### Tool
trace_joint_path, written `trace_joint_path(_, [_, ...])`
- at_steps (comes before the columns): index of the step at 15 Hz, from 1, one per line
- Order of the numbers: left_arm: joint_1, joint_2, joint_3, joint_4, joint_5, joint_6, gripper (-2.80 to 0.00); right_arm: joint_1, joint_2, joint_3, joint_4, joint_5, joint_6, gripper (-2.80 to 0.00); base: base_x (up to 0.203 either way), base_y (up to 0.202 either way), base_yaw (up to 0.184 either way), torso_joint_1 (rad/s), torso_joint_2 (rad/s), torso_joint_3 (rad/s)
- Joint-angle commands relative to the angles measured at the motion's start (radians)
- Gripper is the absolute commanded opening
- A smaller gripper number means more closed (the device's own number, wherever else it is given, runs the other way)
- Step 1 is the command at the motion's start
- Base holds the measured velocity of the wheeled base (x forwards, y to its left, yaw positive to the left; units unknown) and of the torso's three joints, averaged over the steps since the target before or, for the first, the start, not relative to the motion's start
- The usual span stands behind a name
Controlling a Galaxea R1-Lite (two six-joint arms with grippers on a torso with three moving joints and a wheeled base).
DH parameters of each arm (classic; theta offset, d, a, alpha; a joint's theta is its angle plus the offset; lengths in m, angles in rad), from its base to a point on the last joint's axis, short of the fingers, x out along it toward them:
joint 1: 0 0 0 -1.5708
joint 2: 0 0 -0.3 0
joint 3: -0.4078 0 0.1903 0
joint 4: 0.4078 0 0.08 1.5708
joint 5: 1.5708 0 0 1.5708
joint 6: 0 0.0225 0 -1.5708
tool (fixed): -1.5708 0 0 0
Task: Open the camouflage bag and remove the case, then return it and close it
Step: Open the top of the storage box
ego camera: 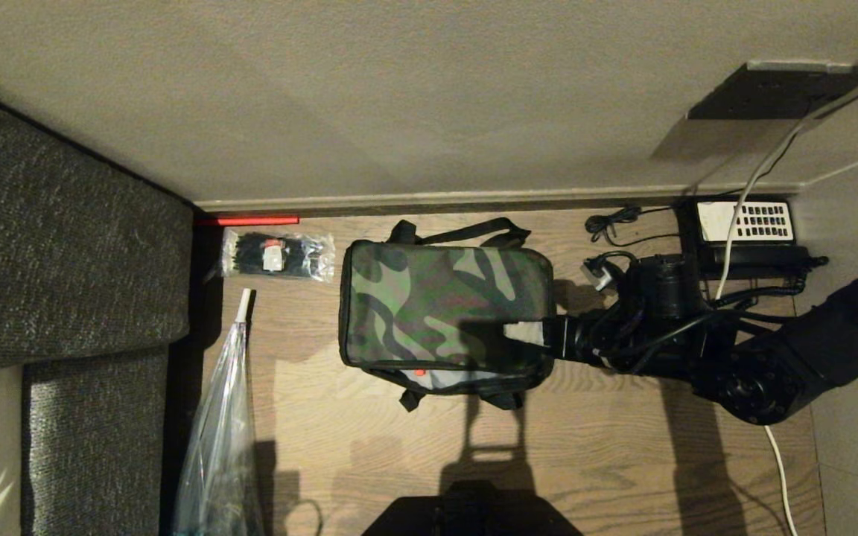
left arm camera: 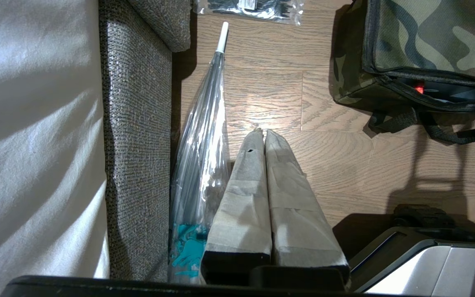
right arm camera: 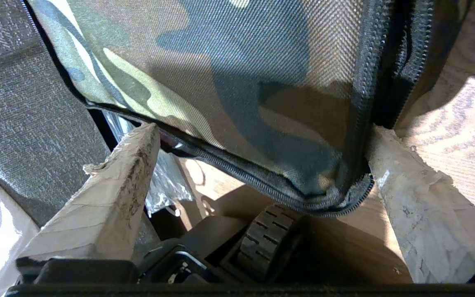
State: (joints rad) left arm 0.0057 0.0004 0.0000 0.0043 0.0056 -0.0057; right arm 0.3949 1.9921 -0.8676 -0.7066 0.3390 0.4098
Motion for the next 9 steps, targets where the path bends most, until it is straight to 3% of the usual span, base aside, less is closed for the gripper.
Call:
trace_joint_path(1, [0.0, -0.002, 0.003, 0.0, 0.0, 0.0, -2.8, 0.019, 0.022, -0.02, -0.018, -0.029, 0.005, 0.0, 0.0, 0.0, 0.0, 0.0, 0.0, 0.0])
trace_joint_path(2, [0.0, -0.002, 0.003, 0.0, 0.0, 0.0, -2.8, 0.031, 0.02, -0.031, -0.013, -0.058, 0.023, 0.0, 0.0, 0.0, 0.0, 0.0, 0.0, 0.0])
trace_joint_path(5, [0.0, -0.002, 0.003, 0.0, 0.0, 0.001, -2.8, 0.046, -0.01, -0.074, 0.006, -0.074, 0.174, 0.0, 0.0, 0.0, 0.0, 0.0, 0.0, 0.0])
trace_joint_path(9, [0.0, -0.002, 0.003, 0.0, 0.0, 0.0, -2.8, 0.066, -0.089, -0.178, 0.09, -0.063, 0.421, 0.0, 0.0, 0.0, 0.0, 0.0, 0.0, 0.0])
